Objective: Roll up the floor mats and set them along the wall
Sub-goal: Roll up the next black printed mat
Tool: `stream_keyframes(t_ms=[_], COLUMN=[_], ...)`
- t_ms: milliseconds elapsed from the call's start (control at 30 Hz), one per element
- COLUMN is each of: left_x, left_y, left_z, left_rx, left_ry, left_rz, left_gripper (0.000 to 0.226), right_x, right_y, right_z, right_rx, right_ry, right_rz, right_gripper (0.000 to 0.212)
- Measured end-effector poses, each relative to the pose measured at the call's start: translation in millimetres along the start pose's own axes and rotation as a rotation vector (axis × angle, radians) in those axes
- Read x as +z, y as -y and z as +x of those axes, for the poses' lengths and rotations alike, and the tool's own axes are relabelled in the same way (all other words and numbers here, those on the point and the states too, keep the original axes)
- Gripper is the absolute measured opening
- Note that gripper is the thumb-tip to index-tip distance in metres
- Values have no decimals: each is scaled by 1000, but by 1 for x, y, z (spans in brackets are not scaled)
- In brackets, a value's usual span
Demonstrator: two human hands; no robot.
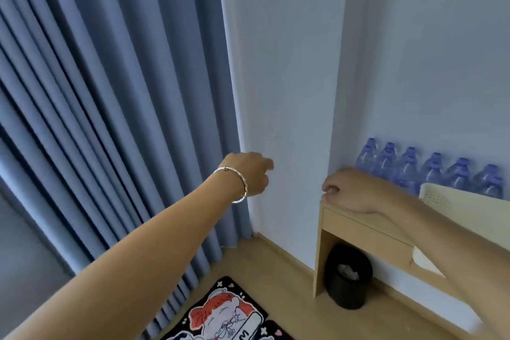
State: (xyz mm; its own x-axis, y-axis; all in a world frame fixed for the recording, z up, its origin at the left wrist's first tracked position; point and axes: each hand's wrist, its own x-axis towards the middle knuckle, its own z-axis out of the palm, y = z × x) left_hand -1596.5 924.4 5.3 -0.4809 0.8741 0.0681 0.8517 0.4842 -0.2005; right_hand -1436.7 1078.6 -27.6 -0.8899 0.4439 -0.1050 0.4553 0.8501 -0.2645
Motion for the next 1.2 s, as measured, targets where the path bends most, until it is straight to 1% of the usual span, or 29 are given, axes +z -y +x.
stream_keyframes(t_ms=[67,133,167,233,367,433,533,633,767,833,933,1067,1200], left_x=[24,53,71,107,187,238,328,421,538,594,675,777,863], left_y=[-14,-38,-51,-77,-130,-152,-173,-183,-185,-190,-205,-228,-229], left_z=[15,18,20,25,12,-3,-38,-85,-140,-162,-193,-238,-290], left_rx=[53,132,170,244,375,410,425,433,385,354,304,262,219], left_ry=[33,113,142,187,319,389,504,630,792,820,789,763,745], left_rz=[-49,-81,-85,-92,-135,-149,-137,-112,-98,-105,-126,-144,-165], left_gripper=[40,40,40,41,40,40,42,42,43,43,40,39,39], right_x=[21,50,67,100,176,230,333,441,568,629,716,822,916], right_y=[-16,-30,-41,-64,-100,-112,-123,-128,-120,-118,-120,-122,-112], right_z=[-10,-28,-36,-51,-77,-87,-96,-100,-106,-109,-111,-108,-118], right_rx=[54,140,180,269,441,494,547,539,512,503,493,509,537], right_ry=[-2,44,73,134,232,280,391,499,575,600,638,584,560], right_rz=[45,78,93,124,236,268,337,366,439,466,466,488,509], right_gripper=[17,13,17,31,36,36,30,28,25,25,24,26,27])
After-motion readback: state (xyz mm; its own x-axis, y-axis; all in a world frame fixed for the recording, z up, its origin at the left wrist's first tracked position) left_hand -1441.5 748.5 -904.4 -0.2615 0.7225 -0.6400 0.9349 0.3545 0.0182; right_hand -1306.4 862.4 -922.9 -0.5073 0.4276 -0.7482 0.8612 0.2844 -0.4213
